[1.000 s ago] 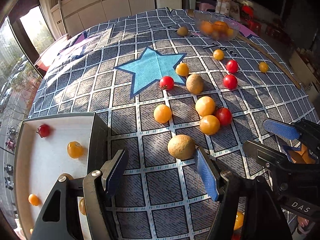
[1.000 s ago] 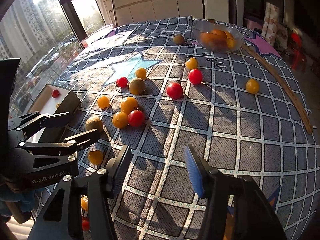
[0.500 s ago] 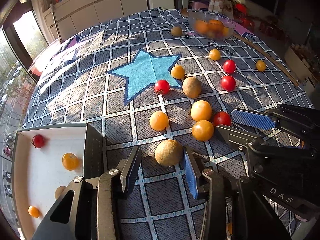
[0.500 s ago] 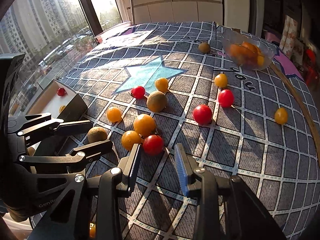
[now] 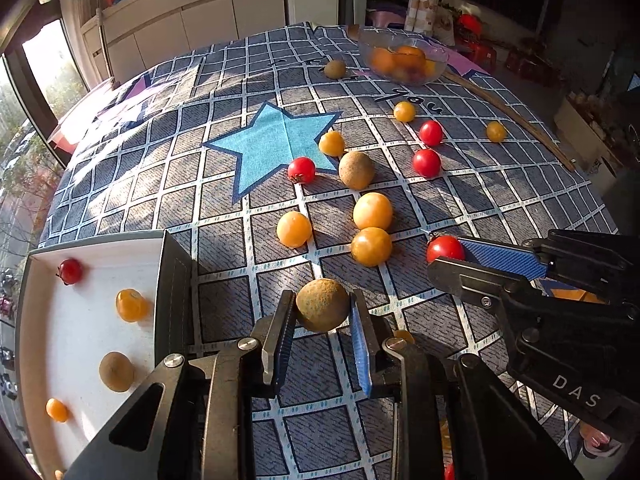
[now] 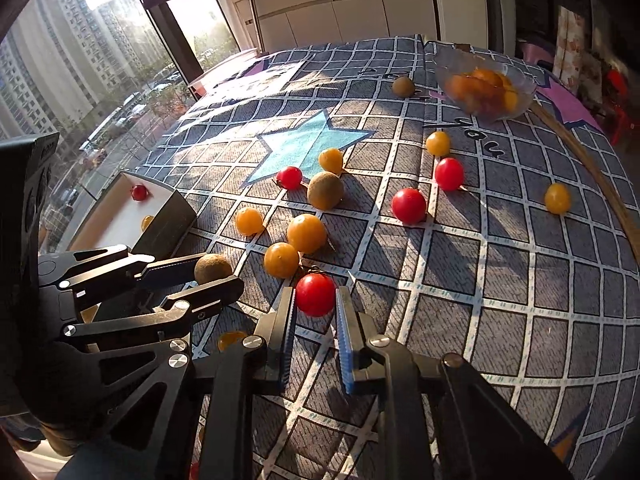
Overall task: Organize fruits
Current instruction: 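Grasp a brown kiwi with the left gripper while the right grasps a red cherry tomato, then carry the kiwi into the tray with the left gripper while the right places its red tomato there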
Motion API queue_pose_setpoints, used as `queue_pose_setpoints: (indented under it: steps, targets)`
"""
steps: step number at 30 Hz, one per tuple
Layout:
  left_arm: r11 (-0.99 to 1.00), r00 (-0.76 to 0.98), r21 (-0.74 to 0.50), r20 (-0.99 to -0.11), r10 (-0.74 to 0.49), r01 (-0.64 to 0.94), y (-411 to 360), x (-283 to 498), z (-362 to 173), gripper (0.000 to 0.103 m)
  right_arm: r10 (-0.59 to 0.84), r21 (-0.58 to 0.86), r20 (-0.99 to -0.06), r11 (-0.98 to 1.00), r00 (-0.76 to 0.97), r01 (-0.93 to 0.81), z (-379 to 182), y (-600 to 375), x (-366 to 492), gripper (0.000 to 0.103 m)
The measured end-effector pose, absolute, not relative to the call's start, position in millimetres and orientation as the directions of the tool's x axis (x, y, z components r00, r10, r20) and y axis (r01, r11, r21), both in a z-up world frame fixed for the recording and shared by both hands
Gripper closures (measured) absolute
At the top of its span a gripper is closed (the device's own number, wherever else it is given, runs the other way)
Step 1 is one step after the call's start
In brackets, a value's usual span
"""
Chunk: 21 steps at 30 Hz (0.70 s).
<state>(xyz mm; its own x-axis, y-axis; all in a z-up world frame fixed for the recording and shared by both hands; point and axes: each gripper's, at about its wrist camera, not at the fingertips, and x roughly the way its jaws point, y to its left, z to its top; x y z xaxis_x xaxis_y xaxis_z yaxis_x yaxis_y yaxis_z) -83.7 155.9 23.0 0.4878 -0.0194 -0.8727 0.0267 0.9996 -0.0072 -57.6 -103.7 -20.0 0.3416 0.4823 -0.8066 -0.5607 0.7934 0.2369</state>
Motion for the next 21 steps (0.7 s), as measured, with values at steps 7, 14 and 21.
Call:
queue_pose_setpoints:
  steps: [7,14,21]
  targets:
    - [1.000,0.521,-0.013,-0.853,-0.026,0.027,154.7,-111.3,42.2,0.075,0.456,0.228,-0.815,0.820,0.359,-0.525,-11.9,-117.8,-82.1,0.082]
    - [1.000,0.556,-0.017,-0.831,-0.027,0.023,157.3,-137.8,60.4,0.075,0.444,0.220,-0.817,0.831,0.369,-0.511,-5.2,-125.8,-106.2,0.082]
    - [1.000,0.587,-0.014,-0.809,-0.027,0.027,162.2,-160.9,74.4,0.075,0.445,0.218,-0.814,0.830,0.373,-0.514,4.5,-123.6,-124.5,0.082]
